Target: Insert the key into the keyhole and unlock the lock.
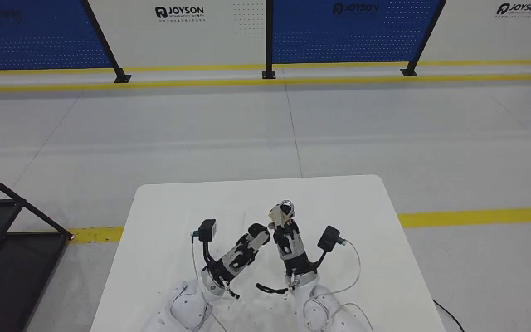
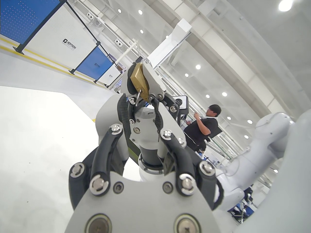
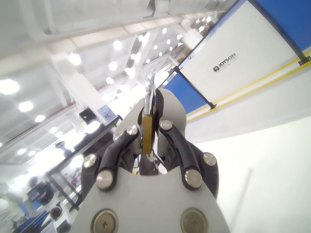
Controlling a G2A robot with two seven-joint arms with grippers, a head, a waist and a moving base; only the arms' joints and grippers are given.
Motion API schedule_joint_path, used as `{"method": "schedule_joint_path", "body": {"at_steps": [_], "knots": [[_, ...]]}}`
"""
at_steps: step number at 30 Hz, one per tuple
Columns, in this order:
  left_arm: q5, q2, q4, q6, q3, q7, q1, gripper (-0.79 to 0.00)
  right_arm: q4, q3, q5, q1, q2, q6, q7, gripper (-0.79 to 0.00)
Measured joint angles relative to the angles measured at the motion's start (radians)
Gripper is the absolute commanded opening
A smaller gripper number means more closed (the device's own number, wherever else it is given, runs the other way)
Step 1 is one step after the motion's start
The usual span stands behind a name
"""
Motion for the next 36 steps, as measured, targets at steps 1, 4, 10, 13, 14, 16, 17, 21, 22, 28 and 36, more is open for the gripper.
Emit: {"method": "schedule_joint_path", "body": {"at_steps": [1, 4, 10, 13, 14, 16, 17, 21, 22, 28, 36], "knots": [[0.0, 0.0, -0.003, 0.008, 0.0, 0.0, -0.001, -0.548, 0.0, 0.0, 0.0, -0.001, 0.0, -0.004, 0.001, -0.785], [0.011, -0.001, -0.008, 0.019, 0.006, 0.003, -0.003, -0.57, 0.0, 0.001, 0.0, -0.003, 0.001, -0.011, 0.006, -0.785], [0.047, -0.006, -0.009, 0.035, 0.016, 0.037, -0.006, -0.594, -0.002, 0.003, 0.003, -0.004, 0.001, -0.014, 0.016, -0.785], [0.061, -0.008, -0.008, 0.036, 0.017, 0.051, -0.006, -0.625, -0.002, 0.004, 0.004, -0.005, 0.001, -0.016, 0.018, -0.785], [0.065, -0.008, -0.008, 0.037, 0.018, 0.054, -0.006, -0.643, -0.002, 0.004, 0.004, -0.006, 0.001, -0.016, 0.02, -0.785], [0.07, -0.009, -0.009, 0.039, 0.02, 0.06, -0.006, -0.653, -0.003, 0.003, 0.004, -0.006, 0.0, -0.015, 0.022, -0.785], [0.072, -0.009, -0.009, 0.04, 0.02, 0.062, -0.006, -0.656, -0.003, 0.003, 0.003, -0.007, 0.0, -0.015, 0.022, -0.785], [0.082, -0.01, -0.012, 0.046, 0.022, 0.07, -0.005, -0.745, -0.004, 0.001, 0.002, -0.007, 0.0, -0.013, 0.026, -0.785], [0.085, -0.01, -0.012, 0.047, 0.022, 0.073, -0.005, -0.785, -0.004, 0.001, 0.003, -0.007, 0.0, -0.012, 0.028, -0.785], [0.11, -0.012, -0.016, 0.055, 0.023, 0.094, -0.003, -0.785, -0.006, 0.0, 0.005, -0.007, -0.001, -0.011, 0.034, -0.785], [0.136, -0.014, -0.019, 0.068, 0.023, 0.122, -0.001, -0.785, -0.012, 0.003, 0.008, -0.011, -0.001, -0.01, 0.037, -0.665]]}}
